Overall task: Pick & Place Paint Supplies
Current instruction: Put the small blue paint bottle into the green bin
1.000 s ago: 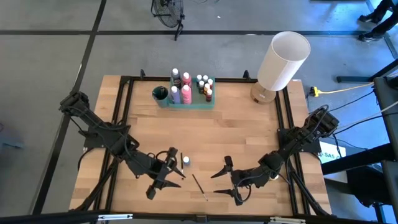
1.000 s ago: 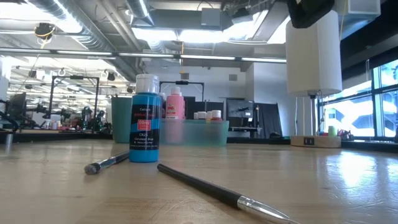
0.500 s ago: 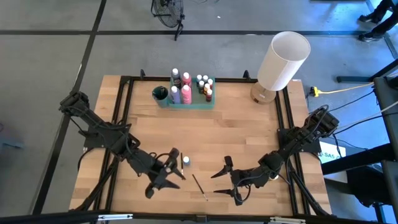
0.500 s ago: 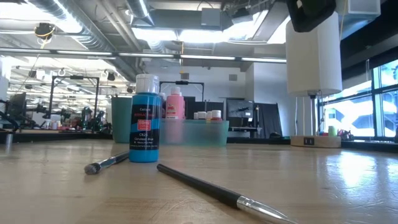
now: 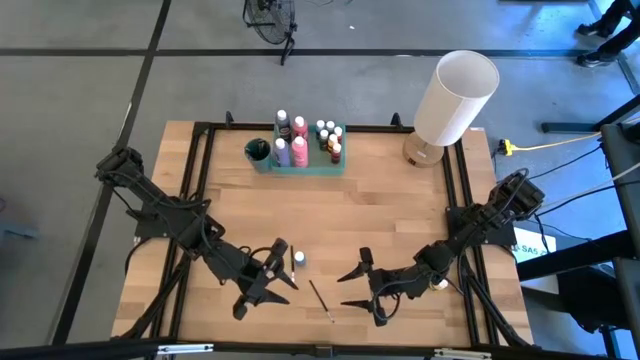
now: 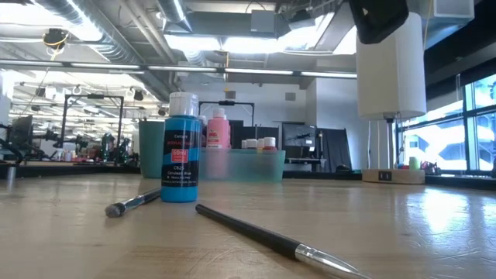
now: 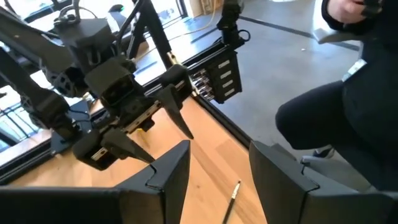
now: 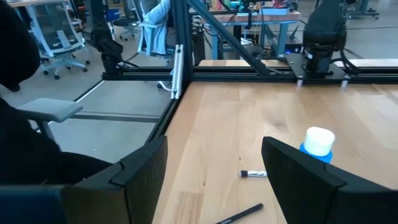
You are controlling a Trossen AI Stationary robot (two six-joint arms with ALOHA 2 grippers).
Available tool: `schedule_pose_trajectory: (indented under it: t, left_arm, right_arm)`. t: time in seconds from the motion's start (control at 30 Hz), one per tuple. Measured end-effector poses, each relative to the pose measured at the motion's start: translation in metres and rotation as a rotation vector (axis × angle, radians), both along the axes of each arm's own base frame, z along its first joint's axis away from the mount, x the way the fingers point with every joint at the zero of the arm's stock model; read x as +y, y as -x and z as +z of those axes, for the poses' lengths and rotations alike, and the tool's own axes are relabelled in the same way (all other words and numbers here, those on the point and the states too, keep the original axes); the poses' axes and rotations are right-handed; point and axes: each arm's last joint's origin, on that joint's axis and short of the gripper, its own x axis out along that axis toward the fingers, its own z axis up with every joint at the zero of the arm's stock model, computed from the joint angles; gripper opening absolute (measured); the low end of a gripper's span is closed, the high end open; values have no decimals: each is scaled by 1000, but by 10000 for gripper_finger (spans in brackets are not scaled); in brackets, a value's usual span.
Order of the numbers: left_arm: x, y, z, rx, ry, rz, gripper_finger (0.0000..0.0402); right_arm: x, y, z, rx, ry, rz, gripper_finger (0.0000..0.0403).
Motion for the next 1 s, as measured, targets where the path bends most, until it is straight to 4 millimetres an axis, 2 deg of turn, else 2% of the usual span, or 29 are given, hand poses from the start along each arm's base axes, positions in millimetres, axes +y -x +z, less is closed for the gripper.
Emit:
schedule_pose_trajectory:
  t: [0.27,0.53,0.77,0.9,1.0]
  left_arm:
    - [4,-2,1,-6,18,90,178]
    - [4,-2,0,-23,-31,95,230]
    - [8,0,3,-116,-130,445,253]
    - [8,2,2,-110,-145,487,253]
    - [10,5,-6,-32,-140,506,253]
  right_arm:
    - [-3,-2,-1,17,-12,-13,265]
    - [-3,-2,-1,17,-13,-12,265]
    - [-2,-2,-1,19,-14,-4,265]
    - [-2,-2,-2,21,-13,-4,265]
    - [-2,-2,-2,21,-13,-4,265]
